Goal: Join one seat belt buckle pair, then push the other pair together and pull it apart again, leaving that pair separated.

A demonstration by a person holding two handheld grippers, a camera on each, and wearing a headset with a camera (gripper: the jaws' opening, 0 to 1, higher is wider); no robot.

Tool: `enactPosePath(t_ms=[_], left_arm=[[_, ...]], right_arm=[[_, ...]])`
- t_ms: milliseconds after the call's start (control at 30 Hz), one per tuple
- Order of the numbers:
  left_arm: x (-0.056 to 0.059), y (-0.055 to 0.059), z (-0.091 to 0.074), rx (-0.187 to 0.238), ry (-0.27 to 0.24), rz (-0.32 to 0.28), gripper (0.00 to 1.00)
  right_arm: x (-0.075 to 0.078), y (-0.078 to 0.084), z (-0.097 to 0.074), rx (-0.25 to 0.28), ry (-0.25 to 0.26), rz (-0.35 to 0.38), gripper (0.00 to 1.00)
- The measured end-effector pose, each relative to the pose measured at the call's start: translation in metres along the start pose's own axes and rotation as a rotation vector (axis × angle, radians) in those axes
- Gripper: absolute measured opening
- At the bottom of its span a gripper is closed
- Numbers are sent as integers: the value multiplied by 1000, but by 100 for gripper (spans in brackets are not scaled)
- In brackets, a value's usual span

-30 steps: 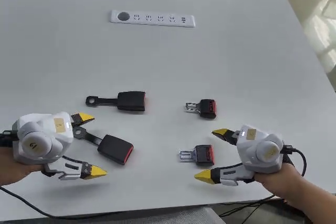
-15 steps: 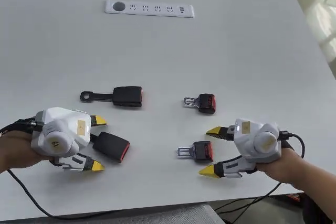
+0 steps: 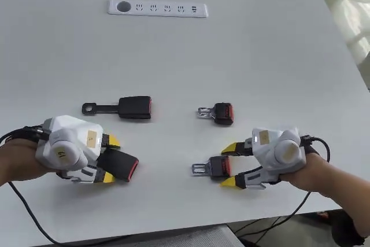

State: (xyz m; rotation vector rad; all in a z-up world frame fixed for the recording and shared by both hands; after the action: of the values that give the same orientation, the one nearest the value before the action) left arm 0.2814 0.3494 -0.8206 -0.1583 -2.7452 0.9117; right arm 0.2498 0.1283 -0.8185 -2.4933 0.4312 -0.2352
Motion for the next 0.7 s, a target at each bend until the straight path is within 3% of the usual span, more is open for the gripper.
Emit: enactPosePath(t_ms=[33, 233, 700], left_arm=[[-1, 0, 0, 4, -8, -7, 41], [-5, 1, -4, 54, -95, -87, 38], [-4, 0, -4, 29, -79, -79, 37]], right_arm=[[0, -3, 0, 21, 0, -13, 36], [0, -1, -4, 28, 6, 1, 36], [0, -8, 3, 63, 30, 38, 35]])
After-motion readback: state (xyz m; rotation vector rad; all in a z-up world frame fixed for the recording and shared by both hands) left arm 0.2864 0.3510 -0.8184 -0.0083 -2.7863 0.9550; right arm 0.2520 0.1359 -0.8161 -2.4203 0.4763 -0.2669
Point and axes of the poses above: the centre of the closed fingertips' face, and the gripper's own axes: z roughly forward along the fingers, x roughly to its right, y roughly out of its underside, the point moved 1 cm from there along -z, roughly backward along the fingers, and after that the axes turned 14 degrees about y, right-handed, at the moved point
